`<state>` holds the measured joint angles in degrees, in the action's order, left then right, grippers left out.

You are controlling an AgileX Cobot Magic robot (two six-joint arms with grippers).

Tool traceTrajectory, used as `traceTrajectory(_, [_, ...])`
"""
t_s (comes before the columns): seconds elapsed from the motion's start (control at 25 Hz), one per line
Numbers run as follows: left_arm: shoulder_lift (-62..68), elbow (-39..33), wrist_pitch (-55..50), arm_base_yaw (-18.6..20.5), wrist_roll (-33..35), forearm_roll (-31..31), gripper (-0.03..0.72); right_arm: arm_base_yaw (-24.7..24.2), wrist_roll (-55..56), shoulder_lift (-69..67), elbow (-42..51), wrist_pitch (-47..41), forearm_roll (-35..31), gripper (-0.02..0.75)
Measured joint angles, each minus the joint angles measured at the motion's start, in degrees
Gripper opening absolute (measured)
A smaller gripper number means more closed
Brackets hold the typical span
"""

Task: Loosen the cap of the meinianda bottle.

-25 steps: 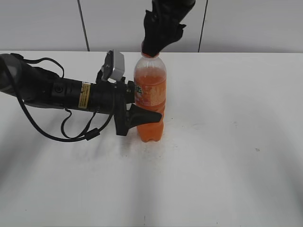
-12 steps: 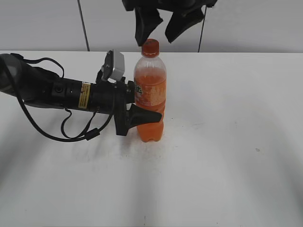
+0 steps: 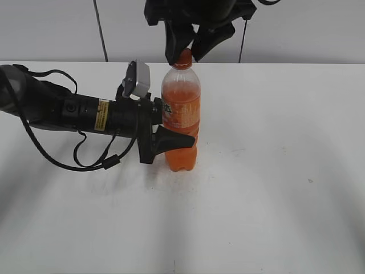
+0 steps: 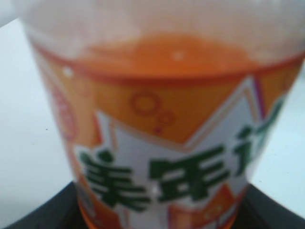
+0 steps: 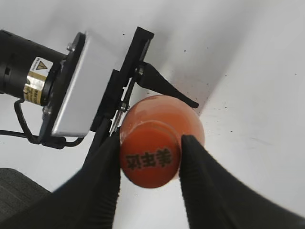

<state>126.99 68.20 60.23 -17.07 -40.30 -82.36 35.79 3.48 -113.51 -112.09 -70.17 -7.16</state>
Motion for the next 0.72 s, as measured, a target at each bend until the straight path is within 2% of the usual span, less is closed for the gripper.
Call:
traceTrajectory(0.08, [0.0, 0.0, 0.0, 0.0, 0.0, 0.1, 0.407, 0.0, -1.6, 0.0, 0.0, 0.0, -0.2, 0.270])
traceTrajectory(0.2, [0.0, 0.0, 0.0, 0.0, 0.0, 0.1, 0.407, 0.0, -9.2, 0.0, 0.0, 0.0, -0.4, 0.270])
traceTrajectory(0.32, [0.0, 0.0, 0.0, 0.0, 0.0, 0.0, 0.407, 0.0, -25.3, 0.0, 0.0, 0.0, -0.4, 0.270])
traceTrajectory(0.48, [0.0, 0.0, 0.0, 0.0, 0.0, -0.2, 0.407, 0.0, -54.0, 0.0, 0.0, 0.0, -0.2, 0.270])
traceTrajectory(0.56, [0.0, 0.0, 0.0, 0.0, 0.1, -0.2, 0.407, 0.0, -63.5, 0.0, 0.0, 0.0, -0.2, 0.270])
traceTrajectory(0.72, [0.0, 0.0, 0.0, 0.0, 0.2, -0.2, 0.407, 0.0, -68.4, 0.0, 0.0, 0.0, -0.2, 0.270])
